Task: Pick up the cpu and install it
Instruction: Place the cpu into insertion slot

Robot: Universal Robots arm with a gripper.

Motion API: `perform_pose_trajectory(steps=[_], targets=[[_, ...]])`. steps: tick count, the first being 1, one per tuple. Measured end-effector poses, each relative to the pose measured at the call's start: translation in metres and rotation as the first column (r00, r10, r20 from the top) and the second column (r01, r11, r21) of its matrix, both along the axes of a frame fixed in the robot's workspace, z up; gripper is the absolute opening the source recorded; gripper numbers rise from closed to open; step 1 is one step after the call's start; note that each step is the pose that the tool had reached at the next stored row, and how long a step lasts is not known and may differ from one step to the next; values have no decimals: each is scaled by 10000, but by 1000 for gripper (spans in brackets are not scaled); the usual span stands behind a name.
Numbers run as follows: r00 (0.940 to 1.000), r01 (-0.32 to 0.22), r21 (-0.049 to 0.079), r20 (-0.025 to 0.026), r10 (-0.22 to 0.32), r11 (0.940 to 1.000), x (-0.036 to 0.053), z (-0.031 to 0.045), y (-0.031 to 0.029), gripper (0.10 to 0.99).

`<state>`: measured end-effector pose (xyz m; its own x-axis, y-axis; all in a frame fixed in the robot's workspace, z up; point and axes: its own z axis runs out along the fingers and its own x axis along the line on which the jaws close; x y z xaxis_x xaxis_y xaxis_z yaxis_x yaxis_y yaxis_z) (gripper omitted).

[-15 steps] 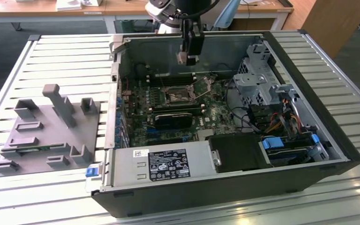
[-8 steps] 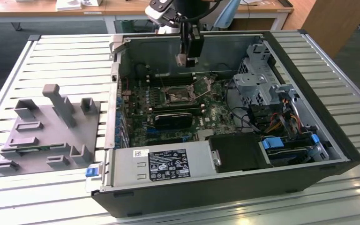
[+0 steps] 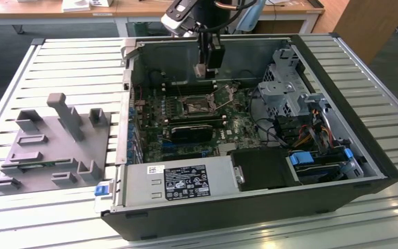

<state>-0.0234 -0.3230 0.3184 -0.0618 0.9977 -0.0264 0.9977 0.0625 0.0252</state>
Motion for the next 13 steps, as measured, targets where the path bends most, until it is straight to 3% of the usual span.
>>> perform_pose_trajectory(steps=[8,13], targets=[[10000,-1,0,0,1,10000,0,-145,25,541],[10000,0,14,2,0,10000,-2,-184,40,541]])
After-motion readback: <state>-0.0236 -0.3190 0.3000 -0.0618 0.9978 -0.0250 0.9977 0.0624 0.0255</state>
